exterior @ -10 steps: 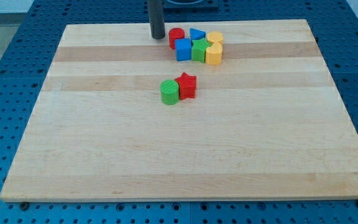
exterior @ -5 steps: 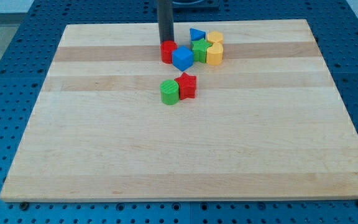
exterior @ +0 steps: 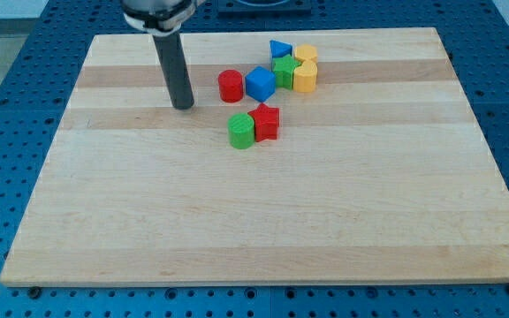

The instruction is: Push the red circle into the red star

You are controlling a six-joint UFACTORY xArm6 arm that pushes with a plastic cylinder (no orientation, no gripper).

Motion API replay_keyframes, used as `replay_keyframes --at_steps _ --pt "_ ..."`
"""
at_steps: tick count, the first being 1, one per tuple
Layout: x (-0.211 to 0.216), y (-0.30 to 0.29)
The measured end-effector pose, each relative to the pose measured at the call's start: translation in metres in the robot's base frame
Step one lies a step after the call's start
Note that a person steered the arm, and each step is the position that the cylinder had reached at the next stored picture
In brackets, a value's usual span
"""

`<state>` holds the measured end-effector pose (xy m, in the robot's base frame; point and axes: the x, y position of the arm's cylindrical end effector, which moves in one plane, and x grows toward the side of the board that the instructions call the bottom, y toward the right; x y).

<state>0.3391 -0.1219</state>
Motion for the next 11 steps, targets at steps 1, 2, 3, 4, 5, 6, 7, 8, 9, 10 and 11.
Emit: replay_keyframes --at_steps 1,2,3,4,5,6,7,8,9,10,11 --pt "-0.022 0.022" --pt "-0.016 0.060" --pt "-0.009 0.066" --pt "-0.006 0.066" --pt "-0.016 0.066" --pt "-0.037 0.079" --pt "-0.042 0.086" --pt "-0.025 0.087" --pt "0.011 0.087" --pt "0.046 0.095" --pt "0.077 0.106"
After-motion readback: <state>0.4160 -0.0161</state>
